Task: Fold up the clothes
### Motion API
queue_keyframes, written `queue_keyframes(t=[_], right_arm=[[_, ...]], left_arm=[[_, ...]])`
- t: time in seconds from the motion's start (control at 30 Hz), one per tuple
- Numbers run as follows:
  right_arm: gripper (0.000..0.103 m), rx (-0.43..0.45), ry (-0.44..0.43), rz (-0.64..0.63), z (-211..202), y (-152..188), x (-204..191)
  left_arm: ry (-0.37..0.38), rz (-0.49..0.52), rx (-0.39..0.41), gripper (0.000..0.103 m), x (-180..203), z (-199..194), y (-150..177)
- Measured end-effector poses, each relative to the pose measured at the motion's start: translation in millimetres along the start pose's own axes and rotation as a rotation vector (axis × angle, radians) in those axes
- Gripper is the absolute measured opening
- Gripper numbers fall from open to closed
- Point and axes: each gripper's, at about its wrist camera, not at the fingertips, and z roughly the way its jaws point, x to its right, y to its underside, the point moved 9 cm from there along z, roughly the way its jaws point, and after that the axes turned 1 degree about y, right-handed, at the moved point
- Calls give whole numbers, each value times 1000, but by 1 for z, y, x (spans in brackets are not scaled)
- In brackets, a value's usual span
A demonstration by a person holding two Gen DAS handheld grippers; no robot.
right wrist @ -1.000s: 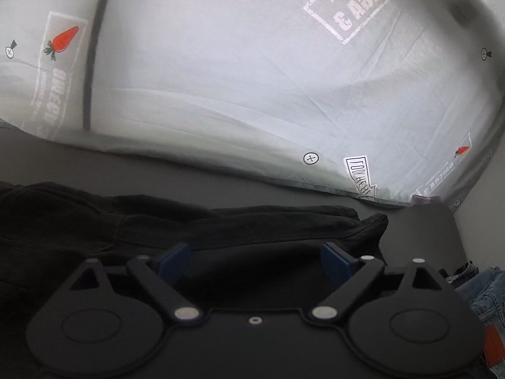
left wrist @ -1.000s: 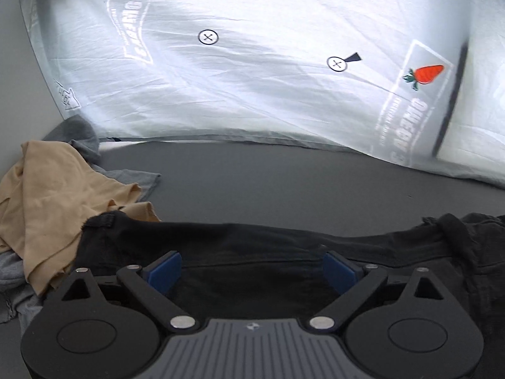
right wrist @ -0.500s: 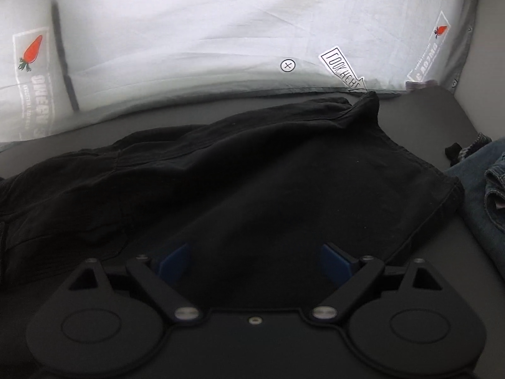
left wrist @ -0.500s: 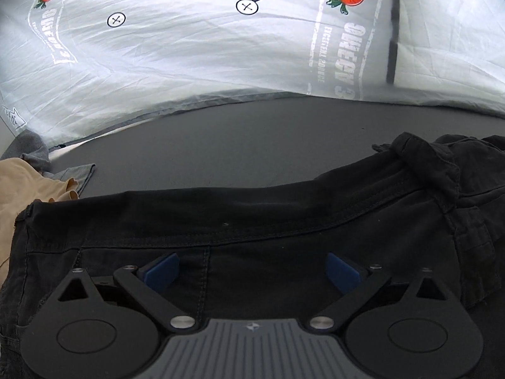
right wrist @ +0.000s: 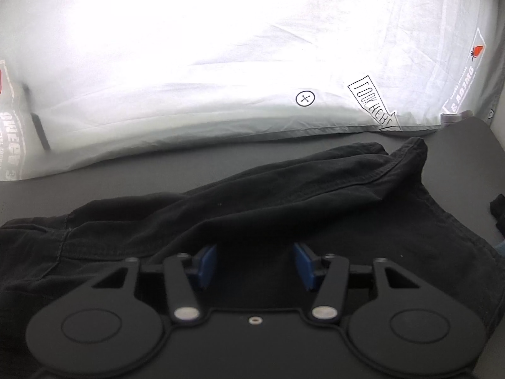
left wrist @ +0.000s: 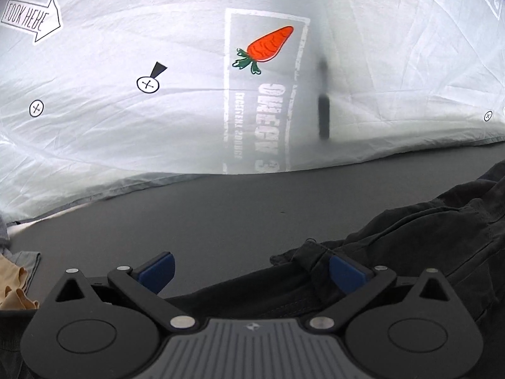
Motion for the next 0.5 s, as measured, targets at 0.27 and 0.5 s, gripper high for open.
queue_keyframes(t=[0.27, 0.5], right_arm=[[66, 19, 10, 27, 18, -23, 6], [64, 54, -139, -17, -5, -37, -33]], left_arm=[[197, -278, -12, 103, -23, 19, 4], [247, -350, -30, 103, -27, 22, 8]])
